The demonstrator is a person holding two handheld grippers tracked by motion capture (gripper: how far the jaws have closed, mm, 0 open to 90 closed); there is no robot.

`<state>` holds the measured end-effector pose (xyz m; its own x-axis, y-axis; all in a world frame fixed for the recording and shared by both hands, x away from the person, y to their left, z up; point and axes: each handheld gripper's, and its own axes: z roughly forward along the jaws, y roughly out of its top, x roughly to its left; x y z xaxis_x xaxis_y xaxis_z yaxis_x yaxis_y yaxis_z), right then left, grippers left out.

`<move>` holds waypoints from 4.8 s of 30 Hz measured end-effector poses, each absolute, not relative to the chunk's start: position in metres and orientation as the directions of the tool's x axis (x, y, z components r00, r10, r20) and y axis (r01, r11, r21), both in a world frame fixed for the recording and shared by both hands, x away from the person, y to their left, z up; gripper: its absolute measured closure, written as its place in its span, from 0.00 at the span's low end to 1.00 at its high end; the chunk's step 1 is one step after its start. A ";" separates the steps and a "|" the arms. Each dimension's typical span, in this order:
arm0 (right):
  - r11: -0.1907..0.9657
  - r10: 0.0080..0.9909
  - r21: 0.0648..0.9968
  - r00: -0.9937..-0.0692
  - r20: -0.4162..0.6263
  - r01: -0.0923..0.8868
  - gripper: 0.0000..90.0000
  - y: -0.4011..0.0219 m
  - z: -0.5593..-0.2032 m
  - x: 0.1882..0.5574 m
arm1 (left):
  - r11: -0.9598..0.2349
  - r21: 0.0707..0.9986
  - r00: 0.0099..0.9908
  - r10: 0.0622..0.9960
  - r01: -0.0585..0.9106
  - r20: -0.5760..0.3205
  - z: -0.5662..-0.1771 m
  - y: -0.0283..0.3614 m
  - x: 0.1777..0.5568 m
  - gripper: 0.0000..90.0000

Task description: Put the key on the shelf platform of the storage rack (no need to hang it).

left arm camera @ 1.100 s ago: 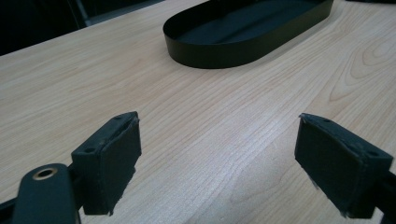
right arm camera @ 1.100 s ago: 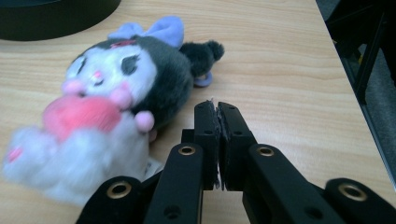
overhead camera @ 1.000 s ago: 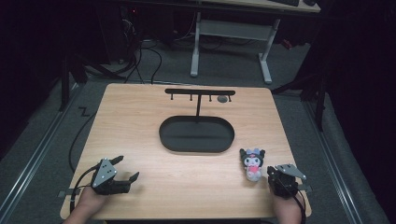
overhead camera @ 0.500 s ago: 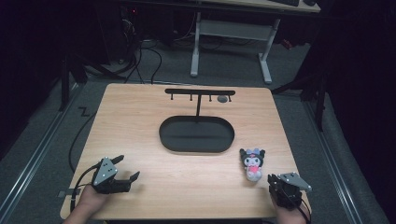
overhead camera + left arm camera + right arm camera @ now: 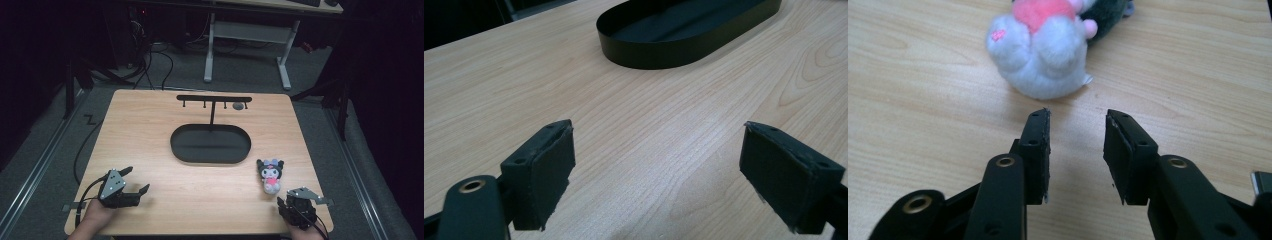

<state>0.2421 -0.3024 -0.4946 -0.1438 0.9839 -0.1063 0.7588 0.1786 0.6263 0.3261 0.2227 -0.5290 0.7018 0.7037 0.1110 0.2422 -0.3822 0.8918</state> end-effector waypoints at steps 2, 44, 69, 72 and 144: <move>0.178 0.984 0.606 -0.153 -0.094 0.775 0.66 -0.301 -0.494 0.241 | -0.383 0.892 0.701 0.704 0.242 0.112 -0.529 0.223 0.326 0.17; 0.236 0.972 0.297 -0.228 -0.062 0.925 0.28 -0.276 -0.472 0.309 | -0.393 0.884 0.704 0.702 0.253 0.110 -0.529 0.221 0.328 0.17; 0.195 0.980 0.255 -0.176 -0.097 0.947 0.35 -0.268 -0.477 0.345 | -0.398 0.882 0.706 0.699 0.252 0.114 -0.529 0.221 0.328 0.17; 0.187 0.981 0.253 -0.166 -0.102 0.949 0.39 -0.270 -0.478 0.347 | -0.397 0.883 0.706 0.699 0.252 0.113 -0.529 0.221 0.328 0.17; 0.279 0.958 0.397 -0.283 -0.051 0.874 0.54 -0.224 -0.422 0.367 | -0.394 0.886 0.705 0.700 0.245 0.116 -0.529 0.222 0.326 0.17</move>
